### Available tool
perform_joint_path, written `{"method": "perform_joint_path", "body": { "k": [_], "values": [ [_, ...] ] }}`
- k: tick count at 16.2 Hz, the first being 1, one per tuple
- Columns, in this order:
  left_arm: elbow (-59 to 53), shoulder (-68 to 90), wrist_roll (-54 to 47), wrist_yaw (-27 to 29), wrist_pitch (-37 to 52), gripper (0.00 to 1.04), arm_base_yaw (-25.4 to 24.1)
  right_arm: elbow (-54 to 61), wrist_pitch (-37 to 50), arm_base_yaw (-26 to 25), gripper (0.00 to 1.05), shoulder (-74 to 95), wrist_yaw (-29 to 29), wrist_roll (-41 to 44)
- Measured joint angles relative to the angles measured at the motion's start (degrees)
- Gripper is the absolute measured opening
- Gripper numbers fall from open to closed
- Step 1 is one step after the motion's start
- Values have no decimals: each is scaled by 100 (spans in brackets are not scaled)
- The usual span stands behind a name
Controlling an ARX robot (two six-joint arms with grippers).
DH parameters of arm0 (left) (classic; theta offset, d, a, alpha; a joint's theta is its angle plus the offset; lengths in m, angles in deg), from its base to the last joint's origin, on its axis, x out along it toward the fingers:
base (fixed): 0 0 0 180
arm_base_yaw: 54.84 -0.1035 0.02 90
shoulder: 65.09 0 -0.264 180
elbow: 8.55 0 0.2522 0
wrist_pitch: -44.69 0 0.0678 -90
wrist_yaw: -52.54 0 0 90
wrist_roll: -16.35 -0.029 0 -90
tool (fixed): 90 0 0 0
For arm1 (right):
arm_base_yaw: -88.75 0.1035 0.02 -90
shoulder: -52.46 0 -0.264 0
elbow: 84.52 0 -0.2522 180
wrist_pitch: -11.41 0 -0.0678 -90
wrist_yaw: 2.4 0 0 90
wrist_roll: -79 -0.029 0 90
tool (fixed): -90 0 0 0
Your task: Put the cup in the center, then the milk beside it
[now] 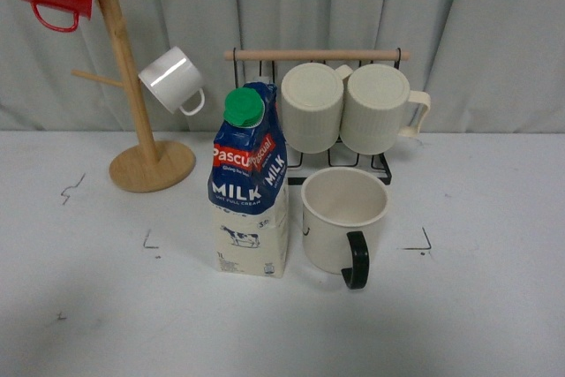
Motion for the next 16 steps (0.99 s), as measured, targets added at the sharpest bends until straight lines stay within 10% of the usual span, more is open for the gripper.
{"method": "perform_joint_path", "body": {
  "k": [14, 16],
  "values": [
    [2, -1757, -2, 2, -1827, 2, 0, 0, 2, 0, 98, 0, 0, 0],
    [2, -1757, 0, 0, -1832, 25, 0, 0, 4, 0, 98, 0, 0, 0]
  ]
}}
